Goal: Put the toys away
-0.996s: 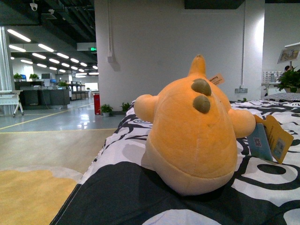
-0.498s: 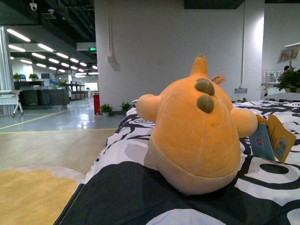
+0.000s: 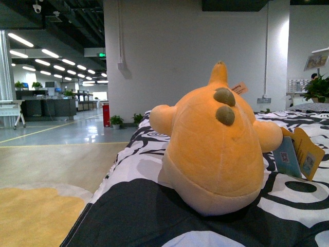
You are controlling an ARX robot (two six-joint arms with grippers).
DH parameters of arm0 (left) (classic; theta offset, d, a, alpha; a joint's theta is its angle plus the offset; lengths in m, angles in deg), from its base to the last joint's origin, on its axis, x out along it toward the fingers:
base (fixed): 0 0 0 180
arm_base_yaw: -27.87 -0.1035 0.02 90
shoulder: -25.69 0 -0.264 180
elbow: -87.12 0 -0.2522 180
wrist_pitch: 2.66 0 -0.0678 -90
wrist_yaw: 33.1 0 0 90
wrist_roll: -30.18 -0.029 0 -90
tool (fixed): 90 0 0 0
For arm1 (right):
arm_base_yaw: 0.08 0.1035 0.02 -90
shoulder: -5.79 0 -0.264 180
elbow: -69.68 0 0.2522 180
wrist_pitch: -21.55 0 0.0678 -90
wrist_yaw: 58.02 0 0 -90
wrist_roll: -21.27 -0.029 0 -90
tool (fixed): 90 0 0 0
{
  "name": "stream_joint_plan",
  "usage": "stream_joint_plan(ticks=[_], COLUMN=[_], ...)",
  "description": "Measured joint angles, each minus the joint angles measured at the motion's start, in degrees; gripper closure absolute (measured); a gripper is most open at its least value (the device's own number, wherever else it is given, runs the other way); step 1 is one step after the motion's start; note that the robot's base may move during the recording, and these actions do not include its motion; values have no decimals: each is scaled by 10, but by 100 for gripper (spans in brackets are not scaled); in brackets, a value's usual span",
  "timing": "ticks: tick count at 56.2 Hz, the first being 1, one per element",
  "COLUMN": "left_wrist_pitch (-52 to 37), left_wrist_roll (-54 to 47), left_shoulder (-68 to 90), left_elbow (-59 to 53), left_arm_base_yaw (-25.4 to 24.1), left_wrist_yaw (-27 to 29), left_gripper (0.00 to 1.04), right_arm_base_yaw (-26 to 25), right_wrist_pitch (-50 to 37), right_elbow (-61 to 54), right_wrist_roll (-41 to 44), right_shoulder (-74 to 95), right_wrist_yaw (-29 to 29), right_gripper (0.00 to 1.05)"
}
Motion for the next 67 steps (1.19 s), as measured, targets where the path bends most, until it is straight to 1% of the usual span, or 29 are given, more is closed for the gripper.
stream_joint_plan(ticks=[7,11,22,34,44,60,67], left_wrist_pitch=[0,0,0,0,0,0,0], left_wrist_roll=[0,0,0,0,0,0,0], left_shoulder=[0,0,0,0,0,0,0], left_elbow=[0,0,0,0,0,0,0], left_arm_base_yaw=[0,0,0,0,0,0,0], left_wrist_yaw=[0,0,0,0,0,0,0], left_gripper=[6,6,6,6,6,6,6], right_arm_base_yaw=[19,40,119,207,261,315,322], right_wrist_pitch=[-88,-134,-192,-218,-229,-233,-242], right_elbow=[42,74,156,248,315,399,423], right_wrist_roll=[-1,-1,21,60,74,84,94], right_shoulder=[82,137,256,385,468,584,623], right_wrist_yaw=[23,43,101,170,214,272,299], right_gripper=[0,0,0,0,0,0,0])
